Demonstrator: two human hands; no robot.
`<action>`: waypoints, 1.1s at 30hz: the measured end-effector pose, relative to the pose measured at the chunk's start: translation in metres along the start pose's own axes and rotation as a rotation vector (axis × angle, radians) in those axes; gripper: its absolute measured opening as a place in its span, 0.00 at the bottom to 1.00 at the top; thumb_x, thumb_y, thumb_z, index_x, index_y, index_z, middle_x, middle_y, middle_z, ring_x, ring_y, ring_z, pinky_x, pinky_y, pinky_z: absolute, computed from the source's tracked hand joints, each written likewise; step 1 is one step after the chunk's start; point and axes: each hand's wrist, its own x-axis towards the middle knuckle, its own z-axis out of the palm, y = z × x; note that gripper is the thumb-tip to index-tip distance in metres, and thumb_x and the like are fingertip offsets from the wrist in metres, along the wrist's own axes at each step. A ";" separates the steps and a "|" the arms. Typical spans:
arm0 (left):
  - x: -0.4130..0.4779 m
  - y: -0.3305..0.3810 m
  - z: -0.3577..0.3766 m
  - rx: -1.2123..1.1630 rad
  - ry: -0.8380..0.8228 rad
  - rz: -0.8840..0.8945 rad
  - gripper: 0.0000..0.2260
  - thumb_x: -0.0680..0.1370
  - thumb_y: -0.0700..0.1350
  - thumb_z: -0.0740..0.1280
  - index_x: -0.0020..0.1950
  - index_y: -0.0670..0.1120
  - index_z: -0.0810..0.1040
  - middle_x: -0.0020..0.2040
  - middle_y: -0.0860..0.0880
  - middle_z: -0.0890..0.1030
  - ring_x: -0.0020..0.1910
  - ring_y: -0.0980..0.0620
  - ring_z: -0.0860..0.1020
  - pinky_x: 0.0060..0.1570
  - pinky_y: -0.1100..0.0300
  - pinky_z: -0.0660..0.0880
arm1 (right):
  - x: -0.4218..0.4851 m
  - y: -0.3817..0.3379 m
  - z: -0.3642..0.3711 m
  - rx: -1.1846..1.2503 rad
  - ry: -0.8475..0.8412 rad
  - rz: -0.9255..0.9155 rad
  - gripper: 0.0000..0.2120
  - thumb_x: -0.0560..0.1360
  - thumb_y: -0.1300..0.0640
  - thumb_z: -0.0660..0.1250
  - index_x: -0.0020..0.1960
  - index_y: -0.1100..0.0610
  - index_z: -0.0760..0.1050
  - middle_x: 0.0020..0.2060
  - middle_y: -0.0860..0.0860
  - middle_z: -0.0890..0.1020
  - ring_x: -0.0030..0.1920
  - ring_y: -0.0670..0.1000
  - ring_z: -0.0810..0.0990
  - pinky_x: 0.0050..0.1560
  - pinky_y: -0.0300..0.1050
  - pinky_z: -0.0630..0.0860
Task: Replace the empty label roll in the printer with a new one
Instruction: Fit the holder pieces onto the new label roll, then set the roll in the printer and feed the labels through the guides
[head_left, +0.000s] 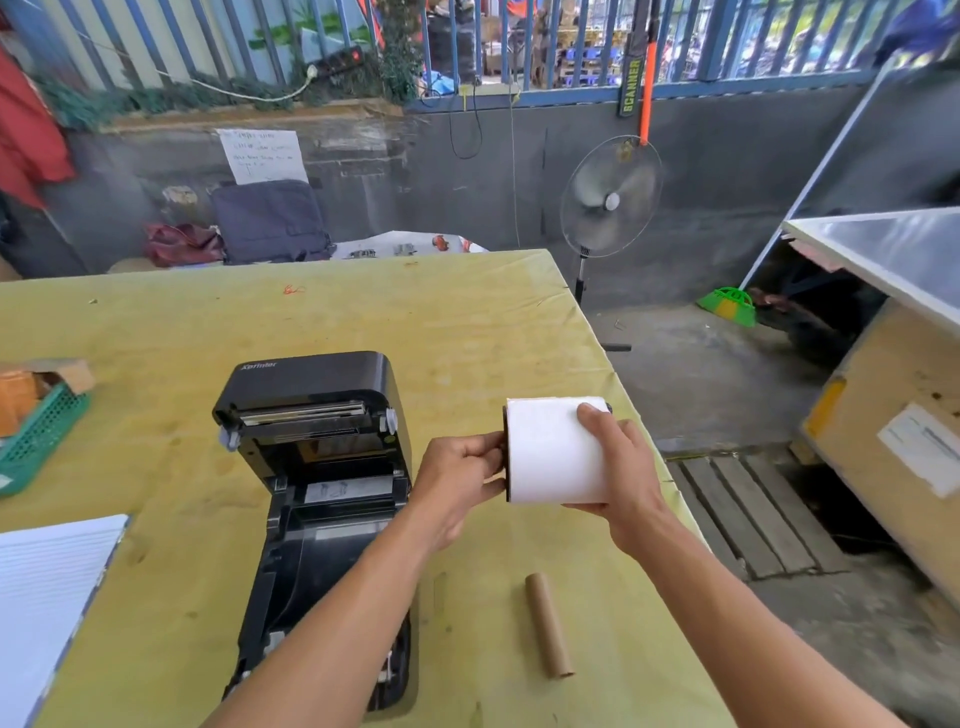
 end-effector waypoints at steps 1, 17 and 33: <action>0.000 -0.003 -0.002 0.006 0.022 0.021 0.13 0.81 0.31 0.61 0.63 0.36 0.79 0.57 0.43 0.84 0.56 0.48 0.82 0.53 0.55 0.81 | -0.001 0.000 0.001 -0.009 -0.005 -0.001 0.28 0.63 0.35 0.71 0.53 0.52 0.73 0.53 0.52 0.82 0.49 0.56 0.84 0.33 0.51 0.83; -0.005 -0.020 0.007 0.324 0.117 0.232 0.25 0.67 0.63 0.66 0.38 0.39 0.81 0.36 0.40 0.81 0.34 0.48 0.75 0.45 0.39 0.79 | -0.015 0.004 -0.007 -0.191 -0.070 -0.017 0.39 0.67 0.28 0.64 0.69 0.51 0.69 0.61 0.51 0.80 0.59 0.54 0.81 0.61 0.61 0.77; -0.037 -0.014 -0.022 0.147 0.153 0.202 0.31 0.70 0.60 0.70 0.43 0.28 0.76 0.44 0.32 0.81 0.42 0.47 0.77 0.56 0.32 0.75 | -0.044 0.011 0.004 -0.175 -0.207 -0.193 0.26 0.67 0.36 0.72 0.60 0.48 0.76 0.52 0.47 0.84 0.54 0.49 0.83 0.62 0.60 0.77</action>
